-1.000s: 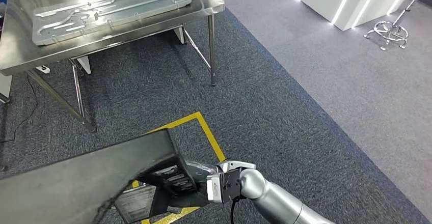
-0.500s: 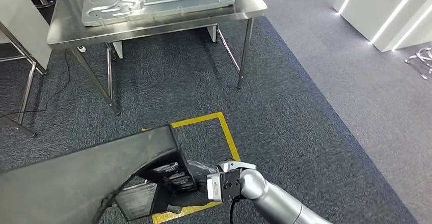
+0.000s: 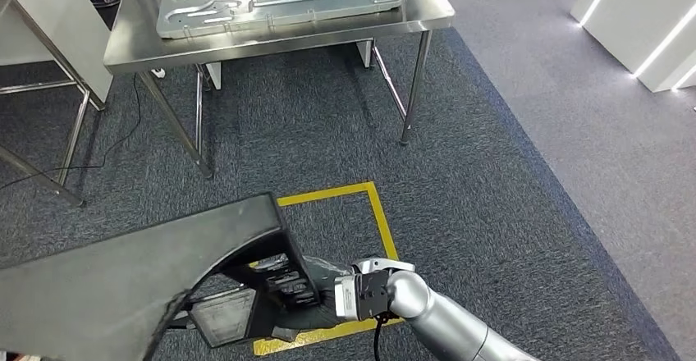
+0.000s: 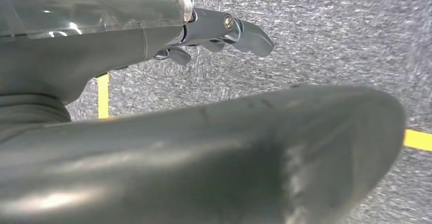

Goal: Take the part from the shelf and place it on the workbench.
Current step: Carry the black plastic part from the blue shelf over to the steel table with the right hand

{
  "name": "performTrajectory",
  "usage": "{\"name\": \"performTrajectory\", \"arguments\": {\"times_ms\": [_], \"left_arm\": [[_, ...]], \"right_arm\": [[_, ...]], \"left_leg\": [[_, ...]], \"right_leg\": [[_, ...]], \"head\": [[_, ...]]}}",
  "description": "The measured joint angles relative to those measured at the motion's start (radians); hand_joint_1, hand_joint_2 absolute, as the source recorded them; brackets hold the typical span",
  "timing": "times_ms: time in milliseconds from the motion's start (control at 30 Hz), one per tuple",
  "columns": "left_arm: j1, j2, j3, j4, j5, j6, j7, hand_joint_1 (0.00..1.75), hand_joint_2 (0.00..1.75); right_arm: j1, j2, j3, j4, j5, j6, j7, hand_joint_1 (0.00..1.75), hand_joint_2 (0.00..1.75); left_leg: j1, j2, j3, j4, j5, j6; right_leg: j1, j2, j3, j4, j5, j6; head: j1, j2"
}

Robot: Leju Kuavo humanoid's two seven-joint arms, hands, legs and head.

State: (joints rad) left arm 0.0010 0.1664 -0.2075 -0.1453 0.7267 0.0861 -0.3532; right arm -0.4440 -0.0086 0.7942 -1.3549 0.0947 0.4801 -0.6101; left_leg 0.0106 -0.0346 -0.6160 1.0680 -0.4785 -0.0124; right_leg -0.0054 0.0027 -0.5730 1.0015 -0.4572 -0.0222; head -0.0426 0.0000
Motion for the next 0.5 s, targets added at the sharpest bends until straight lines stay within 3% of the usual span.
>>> {"name": "performTrajectory", "arguments": {"times_ms": [100,133,167,233,300,333,433,500], "left_arm": [[-0.002,0.000,0.000,0.000,0.001,0.000,-0.002,0.00,0.00],[-0.002,0.000,0.000,0.000,0.001,-0.001,-0.002,0.00,0.00],[-0.001,0.000,0.000,0.000,0.001,-0.002,-0.003,0.00,0.00],[0.000,0.001,0.000,0.000,0.001,-0.002,-0.003,0.00,0.00],[-0.001,0.003,0.000,0.000,0.002,-0.003,-0.005,0.00,0.00],[-0.001,0.003,0.000,0.000,0.002,-0.004,-0.005,0.00,0.00],[-0.002,0.004,0.000,0.000,0.003,-0.005,-0.006,0.00,0.00],[-0.002,0.004,0.000,0.000,0.006,-0.007,-0.007,0.00,0.00]], "right_arm": [[0.001,0.004,0.000,0.000,-0.001,-0.001,0.005,1.73,1.75],[0.003,0.004,0.000,0.000,-0.001,-0.001,0.008,1.73,1.75],[0.004,0.004,0.000,0.000,-0.001,-0.001,0.010,1.73,1.75],[0.004,0.006,0.000,0.000,-0.001,-0.001,0.014,1.73,1.75],[0.004,0.008,0.000,0.000,-0.001,-0.001,0.017,1.73,1.75],[0.003,0.009,0.000,-0.001,-0.001,-0.002,0.019,1.73,1.75],[0.002,0.010,0.000,-0.003,-0.003,-0.002,0.024,1.73,1.75],[0.001,0.011,0.000,-0.007,-0.005,-0.003,0.026,1.73,1.75]], "left_leg": [[0.006,0.020,-0.091,0.183,-0.079,-0.012],[0.008,0.023,-0.113,0.220,-0.084,-0.016],[0.011,0.025,-0.116,0.221,-0.070,-0.019],[0.016,0.032,-0.067,0.110,0.001,-0.022],[0.014,0.039,-0.009,-0.007,0.042,-0.018],[0.012,0.040,0.004,-0.034,0.045,-0.013],[0.009,0.034,0.007,-0.042,0.038,0.008],[0.011,0.032,0.013,-0.046,0.037,0.022]], "right_leg": [[0.000,-0.011,0.008,-0.002,-0.004,-0.008],[0.000,-0.014,0.010,-0.001,-0.007,-0.007],[-0.001,-0.015,0.012,0.000,-0.010,-0.006],[-0.002,-0.017,0.020,0.004,-0.019,0.001],[0.000,-0.018,0.024,0.011,-0.029,0.012],[0.002,-0.019,0.024,0.013,-0.033,0.018],[0.001,-0.022,0.026,0.015,-0.040,0.034],[-0.001,-0.017,0.008,0.059,-0.067,0.043]], "head": [[-0.003,0.000],[-0.003,0.000],[-0.003,0.000],[-0.003,0.000],[-0.003,0.000],[-0.003,0.000],[-0.002,0.000],[-0.002,0.000]]}}
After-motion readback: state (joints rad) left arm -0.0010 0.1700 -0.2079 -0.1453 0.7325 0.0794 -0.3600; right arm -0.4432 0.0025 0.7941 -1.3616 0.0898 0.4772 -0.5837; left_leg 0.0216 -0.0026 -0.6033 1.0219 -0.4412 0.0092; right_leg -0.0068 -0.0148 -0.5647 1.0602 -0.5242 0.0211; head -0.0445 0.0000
